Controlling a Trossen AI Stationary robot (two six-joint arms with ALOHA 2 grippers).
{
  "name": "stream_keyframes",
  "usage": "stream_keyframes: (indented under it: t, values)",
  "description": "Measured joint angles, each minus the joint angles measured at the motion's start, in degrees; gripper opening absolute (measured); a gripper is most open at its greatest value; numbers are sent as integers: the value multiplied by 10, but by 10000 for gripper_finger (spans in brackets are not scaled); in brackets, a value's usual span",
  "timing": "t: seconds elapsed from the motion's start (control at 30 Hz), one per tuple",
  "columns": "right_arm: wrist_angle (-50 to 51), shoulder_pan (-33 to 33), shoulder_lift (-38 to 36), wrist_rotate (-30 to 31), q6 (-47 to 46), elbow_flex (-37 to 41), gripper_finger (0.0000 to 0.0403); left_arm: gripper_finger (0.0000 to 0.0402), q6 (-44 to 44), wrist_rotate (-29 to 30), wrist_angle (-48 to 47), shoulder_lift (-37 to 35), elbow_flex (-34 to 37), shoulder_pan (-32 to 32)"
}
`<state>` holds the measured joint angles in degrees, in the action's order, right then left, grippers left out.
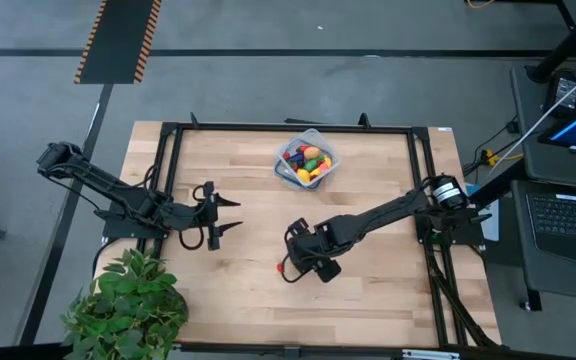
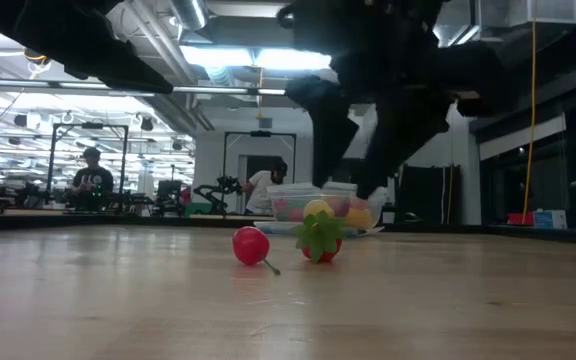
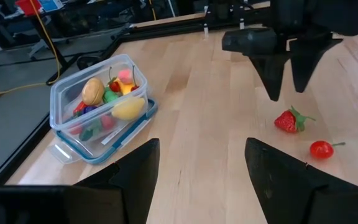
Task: Pick and placing Produce into tupperware
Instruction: Put the red strawberry into the transparent container
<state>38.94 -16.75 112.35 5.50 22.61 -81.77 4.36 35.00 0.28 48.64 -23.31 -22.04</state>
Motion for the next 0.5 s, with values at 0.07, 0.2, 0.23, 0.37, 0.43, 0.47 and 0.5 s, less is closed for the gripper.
stream_keyframes:
  t: [0.07, 0.2, 0.23, 0.37, 0.43, 0.47, 0.5]
  values:
    - [-9, 0, 5, 0, -6, -9, 239, 230, 0, 0, 0, 0, 0, 0]
    - [-19, -1, 19, 0, -16, -28, 239, 230, 1, 0, -1, 0, 0, 0]
    - [-18, -1, 25, 0, -15, -34, 239, 230, 1, 0, -2, 0, 0, 0]
    - [-19, -5, 38, 0, -10, -49, 239, 230, 2, -18, -2, 0, 0, 0]
    - [-10, -6, 43, 0, -9, -53, 239, 230, 2, -28, -2, 0, 0, 0]
    - [-5, -6, 44, -1, -9, -53, 239, 230, 2, -31, -3, 0, 0, 0]
    - [-3, -5, 44, -1, -10, -53, 239, 230, 2, -31, -3, 0, 0, 0]
